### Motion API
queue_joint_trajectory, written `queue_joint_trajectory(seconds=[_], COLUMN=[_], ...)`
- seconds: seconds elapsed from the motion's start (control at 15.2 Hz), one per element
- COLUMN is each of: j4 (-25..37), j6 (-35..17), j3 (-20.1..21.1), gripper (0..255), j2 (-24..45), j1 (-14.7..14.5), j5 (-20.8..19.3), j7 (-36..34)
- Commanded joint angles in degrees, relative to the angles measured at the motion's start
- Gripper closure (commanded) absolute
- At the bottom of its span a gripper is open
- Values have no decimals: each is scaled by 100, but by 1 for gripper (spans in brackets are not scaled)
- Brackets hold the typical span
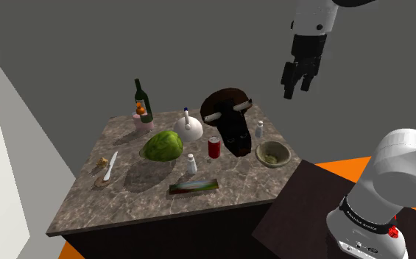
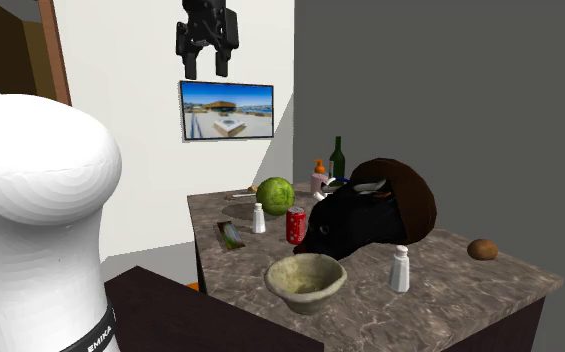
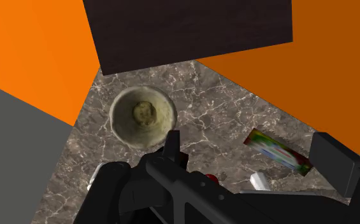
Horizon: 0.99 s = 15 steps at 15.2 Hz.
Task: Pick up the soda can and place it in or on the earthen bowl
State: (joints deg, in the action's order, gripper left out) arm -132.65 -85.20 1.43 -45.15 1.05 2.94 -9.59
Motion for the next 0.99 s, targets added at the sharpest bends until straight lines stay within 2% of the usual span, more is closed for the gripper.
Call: queue_joint_trajectory(seconds=[0.0,0.46,0.92], j4=[0,-418,-428], j6=[0,-1390,-2697], j3=[0,-40,-72], gripper=[0,0,0], j2=[0,933,2187], j1=[0,11,27], j5=[0,-67,-116], j7=[0,191,359])
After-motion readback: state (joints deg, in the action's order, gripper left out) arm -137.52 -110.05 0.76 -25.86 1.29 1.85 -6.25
